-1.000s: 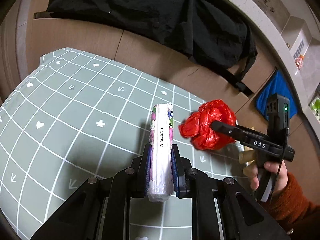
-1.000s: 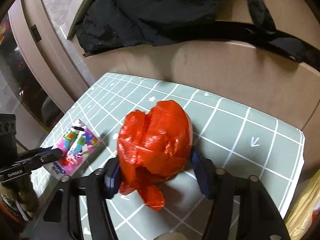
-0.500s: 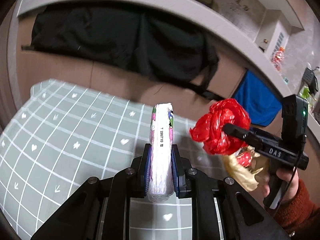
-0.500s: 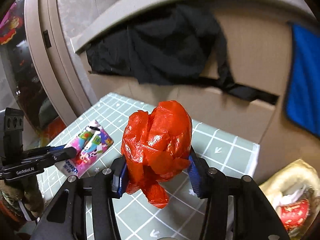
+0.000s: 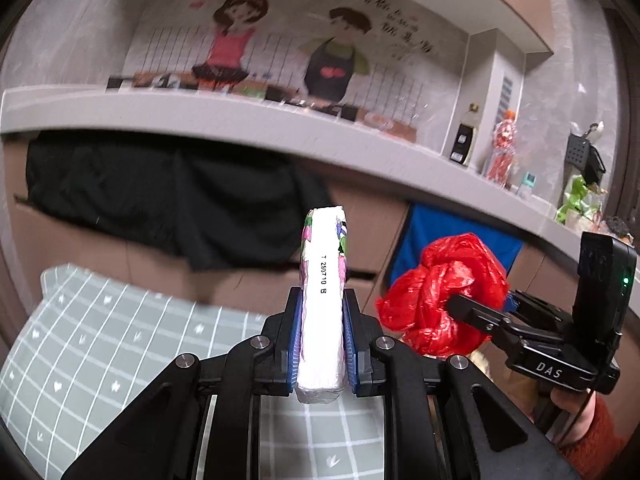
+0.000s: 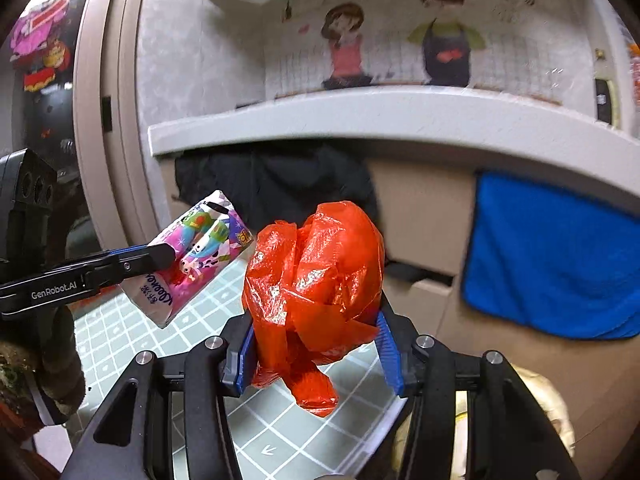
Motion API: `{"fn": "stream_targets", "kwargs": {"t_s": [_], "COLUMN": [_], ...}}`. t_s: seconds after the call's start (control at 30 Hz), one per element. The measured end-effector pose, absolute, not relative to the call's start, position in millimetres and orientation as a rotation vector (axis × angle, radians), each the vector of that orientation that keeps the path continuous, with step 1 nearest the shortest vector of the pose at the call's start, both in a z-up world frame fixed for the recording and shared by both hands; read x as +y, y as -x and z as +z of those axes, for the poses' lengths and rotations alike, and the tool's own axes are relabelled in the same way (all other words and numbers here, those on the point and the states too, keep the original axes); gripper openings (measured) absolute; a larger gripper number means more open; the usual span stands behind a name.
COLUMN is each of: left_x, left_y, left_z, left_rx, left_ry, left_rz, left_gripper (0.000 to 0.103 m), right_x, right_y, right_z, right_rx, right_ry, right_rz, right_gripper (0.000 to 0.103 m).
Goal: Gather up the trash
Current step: 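Carry the pink packet in the left gripper while the right gripper carries the red bag over the bin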
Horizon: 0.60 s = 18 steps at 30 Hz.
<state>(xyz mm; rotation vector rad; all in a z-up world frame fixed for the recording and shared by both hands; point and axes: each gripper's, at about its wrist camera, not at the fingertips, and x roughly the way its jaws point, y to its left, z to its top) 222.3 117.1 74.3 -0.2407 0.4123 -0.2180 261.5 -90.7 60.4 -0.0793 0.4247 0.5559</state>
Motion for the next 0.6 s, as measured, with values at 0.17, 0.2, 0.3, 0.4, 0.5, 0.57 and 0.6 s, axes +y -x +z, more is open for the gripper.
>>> {"fn": "stream_targets", "kwargs": {"t_s": [0.17, 0.2, 0.3, 0.4, 0.5, 0.57, 0.6], "left_x": [86.3, 80.9, 61.8, 42.5, 20.9, 7.4, -0.3], "left_y": [-224.6, -225.3, -227.5, -229.3, -233.3, -236.2, -237.7], "left_z": [97.9, 100.6, 107.5, 109.4, 107.5, 103.9, 101.2], "left_rx": [0.359, 0.354, 0.339, 0.334, 0.343, 0.351, 0.359], "left_ry": [0.225, 0.223, 0.225, 0.218, 0.2, 0.187, 0.18], "left_rz": [-0.25, -0.258, -0.283, -0.305, -0.331, -0.344, -0.353], "left_gripper": [0.019, 0.019, 0.019, 0.019, 0.019, 0.019, 0.019], "right_x": [-130.4, -136.5, -162.3, -186.0, -209.8, -223.9, -231.4], "right_y": [-255.6, -254.4, -248.3, -243.8, -240.1, -238.1, -236.9], "right_z": [85.0, 88.6, 97.1, 102.1, 102.0, 101.1, 100.5], "right_rx": [0.357, 0.348, 0.317, 0.298, 0.289, 0.288, 0.289], "right_ry": [0.053, 0.051, 0.035, 0.018, -0.01, -0.025, -0.03], "right_rz": [0.499, 0.488, 0.446, 0.408, 0.372, 0.352, 0.342], "right_gripper": [0.047, 0.047, 0.047, 0.047, 0.047, 0.047, 0.047]}}
